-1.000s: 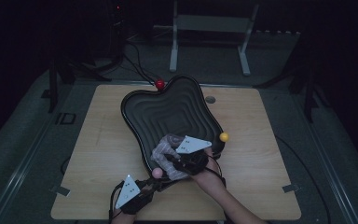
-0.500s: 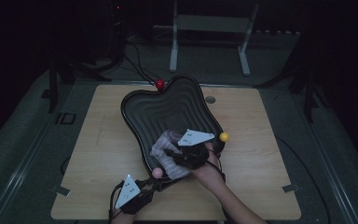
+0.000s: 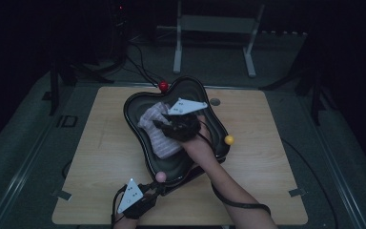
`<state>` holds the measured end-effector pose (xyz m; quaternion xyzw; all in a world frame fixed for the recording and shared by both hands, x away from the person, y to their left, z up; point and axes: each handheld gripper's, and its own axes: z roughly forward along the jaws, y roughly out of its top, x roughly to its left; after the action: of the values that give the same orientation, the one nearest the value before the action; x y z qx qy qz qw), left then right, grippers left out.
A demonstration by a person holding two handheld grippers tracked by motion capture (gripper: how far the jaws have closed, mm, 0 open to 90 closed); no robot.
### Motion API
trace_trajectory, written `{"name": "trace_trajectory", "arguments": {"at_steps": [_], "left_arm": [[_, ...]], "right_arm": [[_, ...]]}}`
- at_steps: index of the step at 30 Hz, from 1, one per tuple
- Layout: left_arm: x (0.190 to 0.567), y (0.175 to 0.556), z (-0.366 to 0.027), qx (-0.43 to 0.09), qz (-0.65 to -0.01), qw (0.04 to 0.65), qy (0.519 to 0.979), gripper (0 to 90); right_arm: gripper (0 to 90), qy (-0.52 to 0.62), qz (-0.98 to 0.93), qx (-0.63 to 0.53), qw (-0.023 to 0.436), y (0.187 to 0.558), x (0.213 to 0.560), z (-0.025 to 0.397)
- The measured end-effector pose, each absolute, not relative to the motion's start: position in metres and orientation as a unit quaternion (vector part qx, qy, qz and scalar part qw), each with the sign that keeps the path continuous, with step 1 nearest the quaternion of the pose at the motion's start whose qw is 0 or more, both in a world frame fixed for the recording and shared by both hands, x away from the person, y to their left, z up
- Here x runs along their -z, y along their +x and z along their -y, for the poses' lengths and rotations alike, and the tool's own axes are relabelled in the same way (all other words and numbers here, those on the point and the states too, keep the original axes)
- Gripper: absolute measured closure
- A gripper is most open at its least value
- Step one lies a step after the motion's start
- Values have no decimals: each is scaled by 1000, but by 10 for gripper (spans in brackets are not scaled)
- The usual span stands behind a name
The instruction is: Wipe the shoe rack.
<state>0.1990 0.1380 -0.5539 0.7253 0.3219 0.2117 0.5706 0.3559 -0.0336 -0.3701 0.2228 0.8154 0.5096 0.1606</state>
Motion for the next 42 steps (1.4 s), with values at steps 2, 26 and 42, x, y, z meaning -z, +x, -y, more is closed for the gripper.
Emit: {"name": "trace_trajectory", "arguments": {"at_steps": [2, 26, 42], "left_arm": [[554, 199, -138, -212, -322, 571, 725, 745], [554, 199, -139, -209, -324, 573, 724, 745], [554, 198, -138, -211, -325, 571, 724, 745]], "right_arm": [[709, 226, -815, -508, 163, 364, 364, 25], [709, 242, -836, -448, 206, 415, 365, -27], [710, 232, -841, -450, 193, 382, 392, 3]]}}
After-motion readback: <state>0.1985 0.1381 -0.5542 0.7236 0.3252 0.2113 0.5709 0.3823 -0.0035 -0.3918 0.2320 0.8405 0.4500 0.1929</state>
